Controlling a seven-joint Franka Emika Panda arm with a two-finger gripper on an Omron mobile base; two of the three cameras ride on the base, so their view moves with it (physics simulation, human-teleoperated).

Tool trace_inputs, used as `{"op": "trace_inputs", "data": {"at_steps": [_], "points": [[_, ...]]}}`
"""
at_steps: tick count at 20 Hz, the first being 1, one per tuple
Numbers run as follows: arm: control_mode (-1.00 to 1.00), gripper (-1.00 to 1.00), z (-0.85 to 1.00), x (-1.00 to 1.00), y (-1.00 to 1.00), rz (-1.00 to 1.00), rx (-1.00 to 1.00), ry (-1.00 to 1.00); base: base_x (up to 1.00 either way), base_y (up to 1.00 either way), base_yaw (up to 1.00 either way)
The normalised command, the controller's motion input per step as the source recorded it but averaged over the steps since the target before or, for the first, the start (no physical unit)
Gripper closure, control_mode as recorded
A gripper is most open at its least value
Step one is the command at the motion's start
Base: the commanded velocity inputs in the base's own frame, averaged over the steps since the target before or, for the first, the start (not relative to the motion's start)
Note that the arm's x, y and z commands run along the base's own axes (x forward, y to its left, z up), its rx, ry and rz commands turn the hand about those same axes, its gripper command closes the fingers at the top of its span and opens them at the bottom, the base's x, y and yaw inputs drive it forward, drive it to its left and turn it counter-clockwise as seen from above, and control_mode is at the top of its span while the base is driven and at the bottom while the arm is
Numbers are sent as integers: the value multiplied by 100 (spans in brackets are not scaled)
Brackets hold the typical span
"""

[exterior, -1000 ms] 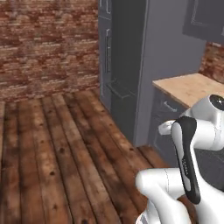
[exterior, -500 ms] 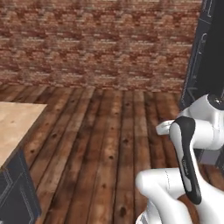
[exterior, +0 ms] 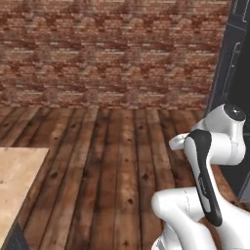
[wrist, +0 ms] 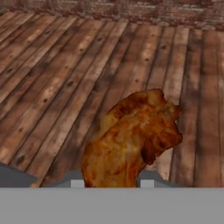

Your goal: Take the chicken drumsticks from the pan and place one on each plate on the dining counter.

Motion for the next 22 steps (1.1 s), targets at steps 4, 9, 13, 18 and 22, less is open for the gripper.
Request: {"op": "trace_inputs", "data": {"at_steps": [4, 9, 13, 18, 22], "points": [[100, 100, 0, 0, 0, 0, 0, 0, 100, 30, -10], [100, 100, 0, 0, 0, 0, 0, 0, 100, 25, 0], [100, 100, 0, 0, 0, 0, 0, 0, 100, 23, 0], [100, 100, 0, 0, 0, 0, 0, 0, 100, 25, 6], [100, 100, 0, 0, 0, 0, 0, 0, 100, 20, 15]]}}
